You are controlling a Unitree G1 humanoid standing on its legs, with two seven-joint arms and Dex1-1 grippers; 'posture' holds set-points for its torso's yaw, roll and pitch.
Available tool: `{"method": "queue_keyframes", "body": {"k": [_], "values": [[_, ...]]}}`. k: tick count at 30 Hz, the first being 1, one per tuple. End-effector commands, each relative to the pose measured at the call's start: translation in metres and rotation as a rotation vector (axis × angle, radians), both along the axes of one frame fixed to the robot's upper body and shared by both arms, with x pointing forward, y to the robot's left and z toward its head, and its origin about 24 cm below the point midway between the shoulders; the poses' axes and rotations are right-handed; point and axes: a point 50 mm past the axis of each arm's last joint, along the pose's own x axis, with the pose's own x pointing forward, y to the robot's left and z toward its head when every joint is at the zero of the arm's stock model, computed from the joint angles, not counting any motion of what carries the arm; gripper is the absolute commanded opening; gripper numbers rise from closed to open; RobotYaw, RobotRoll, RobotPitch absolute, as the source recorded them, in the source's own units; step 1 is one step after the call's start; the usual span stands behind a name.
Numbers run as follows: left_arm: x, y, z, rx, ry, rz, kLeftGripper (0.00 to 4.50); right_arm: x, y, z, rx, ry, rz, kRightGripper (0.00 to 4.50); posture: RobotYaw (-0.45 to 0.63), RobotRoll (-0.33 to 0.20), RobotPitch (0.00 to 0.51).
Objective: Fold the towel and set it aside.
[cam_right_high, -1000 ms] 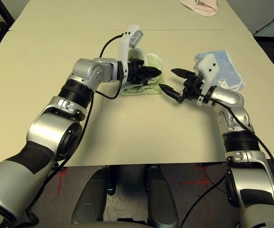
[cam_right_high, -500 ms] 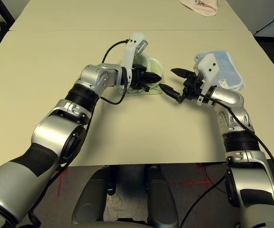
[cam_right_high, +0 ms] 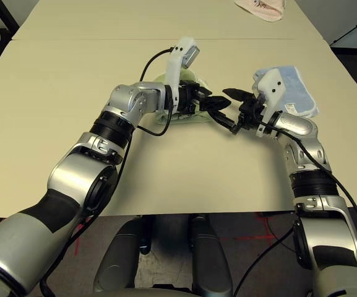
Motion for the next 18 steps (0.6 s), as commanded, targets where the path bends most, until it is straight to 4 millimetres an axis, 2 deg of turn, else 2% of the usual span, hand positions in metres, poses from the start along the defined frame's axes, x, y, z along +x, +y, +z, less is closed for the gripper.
{"method": "queue_keyframes", "body": {"k": [1, 4, 8, 11, 14, 17, 18], "values": [[-0.012, 0.003, 0.013, -0.018, -0.032, -0.092, 4.47, 0.001, -0.004, 0.002, 0.003, -0.006, -0.007, 4.50, 0.10, 0.000, 0.184], [-0.020, 0.018, 0.027, -0.032, -0.060, -0.141, 4.47, 0.003, -0.004, 0.006, 0.013, -0.016, 0.000, 4.50, 0.10, 0.000, 0.184], [-0.022, 0.041, 0.031, -0.007, -0.109, -0.134, 4.47, 0.005, -0.002, 0.010, 0.040, -0.019, 0.016, 4.50, 0.10, 0.000, 0.184], [-0.021, 0.062, 0.026, 0.020, -0.148, -0.101, 4.47, 0.005, -0.001, 0.011, 0.054, -0.016, 0.034, 4.50, 0.11, 0.000, 0.178], [-0.020, 0.089, 0.012, 0.075, -0.179, -0.061, 4.47, 0.004, 0.000, 0.011, 0.056, -0.013, 0.048, 4.50, 0.11, 0.000, 0.177], [-0.024, 0.110, -0.003, 0.110, -0.151, -0.011, 4.50, 0.002, -0.001, 0.010, 0.054, -0.007, 0.060, 3.88, 0.12, 0.000, 0.176], [-0.025, 0.114, -0.005, 0.114, -0.148, 0.007, 4.50, 0.002, -0.001, 0.010, 0.053, -0.005, 0.063, 3.53, 0.12, 0.000, 0.176]]}}
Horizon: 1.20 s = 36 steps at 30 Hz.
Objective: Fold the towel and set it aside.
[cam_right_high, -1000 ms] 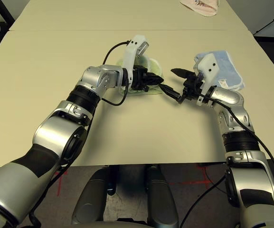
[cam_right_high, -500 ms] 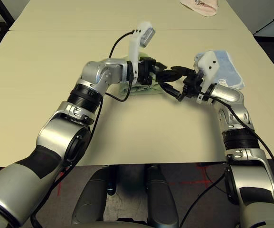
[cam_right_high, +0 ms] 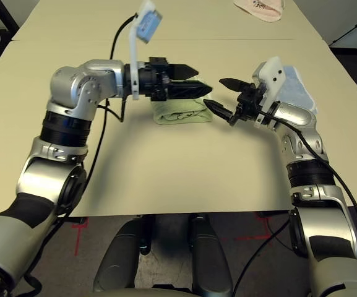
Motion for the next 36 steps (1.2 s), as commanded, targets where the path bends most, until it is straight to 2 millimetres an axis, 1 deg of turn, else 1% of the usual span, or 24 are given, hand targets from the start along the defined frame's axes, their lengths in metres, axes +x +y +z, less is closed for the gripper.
{"method": "queue_keyframes", "body": {"k": [1, 3, 4, 5, 9, 10, 12, 16, 19, 23, 29, 30, 31, 32, 33, 35, 36], "values": [[-0.008, 0.004, -0.006, 0.019, -0.003, 0.005, 4.50, -0.002, -0.005, -0.001, 0.008, 0.010, 0.006, 3.16, 0.12, 0.000, 0.176], [-0.010, 0.010, -0.010, 0.026, -0.012, 0.026, 4.50, -0.003, -0.005, -0.002, 0.004, 0.016, 0.014, 2.43, 0.12, 0.000, 0.176], [-0.010, 0.014, -0.012, 0.027, -0.017, 0.042, 4.50, -0.003, -0.005, -0.002, 0.003, 0.018, 0.017, 1.94, 0.12, 0.000, 0.176], [-0.010, 0.016, -0.014, 0.031, -0.022, 0.054, 4.50, -0.003, -0.006, -0.002, 0.003, 0.019, 0.019, 1.63, 0.12, 0.000, 0.176], [-0.008, 0.024, -0.025, 0.052, -0.041, 0.110, 4.50, -0.003, -0.005, -0.002, 0.001, 0.023, 0.023, 0.09, 0.13, 0.000, 0.176], [-0.007, 0.026, -0.029, 0.062, -0.045, 0.120, 4.50, -0.002, -0.004, -0.002, 0.001, 0.024, 0.025, 0.01, 0.13, 0.000, 0.176], [-0.006, 0.029, -0.033, 0.048, -0.034, 0.141, 4.50, -0.001, -0.002, -0.002, 0.001, 0.025, 0.030, 0.01, 0.13, 0.000, 0.177], [0.000, 0.038, -0.033, 0.038, -0.042, 0.174, 4.50, 0.002, 0.003, 0.001, -0.005, 0.017, 0.050, 0.01, 0.13, 0.000, 0.184], [0.006, 0.047, -0.035, 0.085, -0.074, 0.197, 4.50, 0.006, 0.006, 0.005, -0.011, 0.009, 0.067, 0.01, 0.13, 0.000, 0.184], [0.015, 0.056, -0.032, 0.076, -0.070, 0.243, 4.50, 0.012, 0.011, 0.009, -0.011, 0.000, 0.084, 0.01, 0.13, 0.000, 0.190], [0.023, 0.058, -0.026, 0.094, -0.115, 0.263, 4.50, 0.015, 0.013, 0.008, -0.015, 0.002, 0.098, 0.01, 0.16, 0.000, 0.198], [0.024, 0.057, -0.025, 0.095, -0.128, 0.266, 4.32, 0.015, 0.013, 0.007, -0.015, 0.002, 0.099, 0.00, 0.16, 0.000, 0.198], [0.025, 0.057, -0.025, 0.095, -0.126, 0.265, 4.31, 0.015, 0.013, 0.007, -0.015, 0.003, 0.100, 0.00, 0.16, 0.000, 0.198], [0.024, 0.056, -0.026, 0.093, -0.119, 0.254, 4.31, 0.015, 0.013, 0.007, -0.015, 0.003, 0.101, 0.00, 0.15, 0.000, 0.198], [0.023, 0.056, -0.026, 0.090, -0.117, 0.247, 4.50, 0.014, 0.013, 0.006, -0.014, 0.003, 0.101, 0.00, 0.15, 0.000, 0.198], [0.022, 0.055, -0.027, 0.075, -0.112, 0.242, 4.50, 0.014, 0.013, 0.006, -0.013, 0.004, 0.100, 0.00, 0.15, 0.000, 0.199], [0.022, 0.056, -0.027, 0.057, -0.108, 0.246, 4.40, 0.013, 0.013, 0.005, -0.012, 0.005, 0.099, 0.00, 0.15, 0.000, 0.199]]}}
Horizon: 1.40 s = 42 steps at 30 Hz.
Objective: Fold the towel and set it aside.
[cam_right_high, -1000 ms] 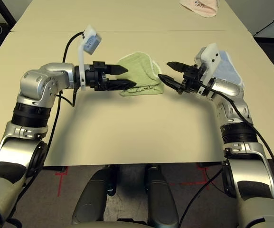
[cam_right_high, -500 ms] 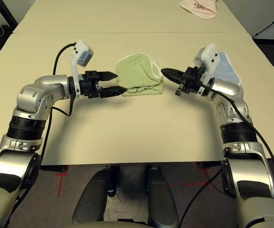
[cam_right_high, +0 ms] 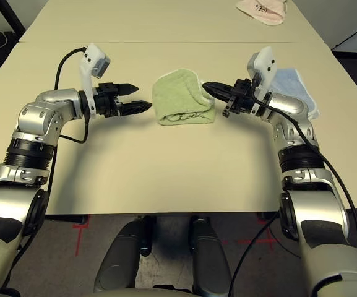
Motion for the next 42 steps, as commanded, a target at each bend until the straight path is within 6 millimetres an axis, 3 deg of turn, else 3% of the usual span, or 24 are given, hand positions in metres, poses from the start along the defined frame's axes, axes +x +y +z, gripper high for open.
{"method": "queue_keyframes", "body": {"k": [1, 6, 7, 18, 27, 35, 37, 38, 39, 42], "values": [[-0.002, -0.003, 0.001, -0.039, 0.015, -0.025, 4.21, -0.002, -0.002, -0.004, -0.007, 0.003, 0.003, 0.00, 0.15, 0.000, 0.199], [-0.002, -0.003, 0.001, -0.051, 0.038, -0.031, 2.38, -0.003, -0.003, -0.005, -0.007, 0.005, 0.000, 0.00, 0.14, 0.000, 0.201], [-0.001, -0.002, 0.002, -0.052, 0.035, -0.027, 2.31, -0.003, -0.003, -0.004, -0.006, 0.005, 0.000, 0.00, 0.14, 0.000, 0.201], [0.008, 0.000, 0.001, 0.003, 0.001, 0.017, 2.31, 0.004, 0.009, 0.002, -0.015, -0.009, 0.011, 0.00, 0.15, 0.000, 0.214], [0.025, -0.040, 0.012, 0.048, -0.069, -0.062, 2.31, 0.015, 0.039, 0.004, -0.096, -0.026, 0.050, 0.00, 0.15, 0.000, 0.216], [0.032, -0.045, 0.005, 0.108, -0.085, -0.063, 2.31, 0.020, 0.049, 0.001, -0.137, -0.023, 0.059, 0.00, 0.15, 0.000, 0.216], [0.032, -0.045, 0.004, 0.103, -0.080, -0.062, 1.92, 0.020, 0.048, 0.001, -0.135, -0.022, 0.057, 0.00, 0.15, 0.000, 0.215], [0.032, -0.045, 0.004, 0.100, -0.078, -0.063, 2.42, 0.020, 0.047, 0.001, -0.134, -0.022, 0.057, 0.00, 0.15, 0.000, 0.215], [0.031, -0.043, 0.004, 0.093, -0.065, -0.070, 2.54, 0.020, 0.046, 0.001, -0.132, -0.023, 0.053, 0.00, 0.15, 0.000, 0.211], [0.027, -0.041, 0.004, 0.065, -0.049, -0.096, 3.57, 0.019, 0.043, 0.002, -0.127, -0.024, 0.049, 0.00, 0.15, 0.000, 0.211]]}}
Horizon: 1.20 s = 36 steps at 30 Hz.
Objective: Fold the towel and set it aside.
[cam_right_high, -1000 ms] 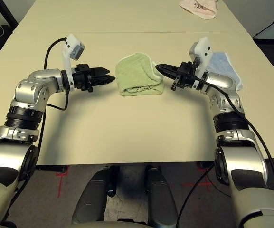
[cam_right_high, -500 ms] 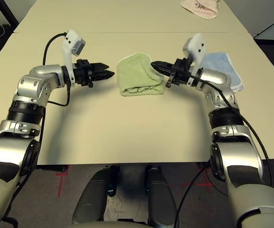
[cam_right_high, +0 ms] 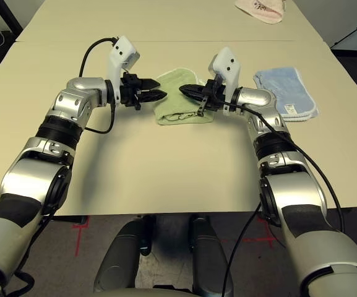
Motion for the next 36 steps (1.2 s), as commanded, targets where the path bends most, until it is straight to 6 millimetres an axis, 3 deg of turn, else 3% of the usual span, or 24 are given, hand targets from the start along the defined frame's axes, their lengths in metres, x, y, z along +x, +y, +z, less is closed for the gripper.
{"method": "queue_keyframes", "body": {"k": [1, 2, 3, 36], "values": [[-0.0045, 0.0008, 0.0023, -0.021, 0.009, -0.032, 3.96, -0.0004, -0.0072, 0.0009, -0.001, -0.004, -0.012, 0.00, 0.15, 0.000, 0.211], [-0.0050, 0.0013, 0.0030, -0.025, 0.012, -0.033, 4.38, -0.0005, -0.0076, 0.0009, 0.001, -0.003, -0.013, 0.00, 0.15, 0.000, 0.207], [-0.0054, 0.0019, 0.0034, -0.025, 0.010, -0.033, 4.45, -0.0007, -0.0080, 0.0008, 0.000, -0.003, -0.013, 0.00, 0.15, 0.000, 0.207], [-0.0080, 0.0029, 0.0086, -0.067, -0.005, -0.038, 4.45, -0.0028, -0.0117, 0.0006, 0.009, -0.003, -0.014, 0.00, 0.14, 0.000, 0.200]]}}
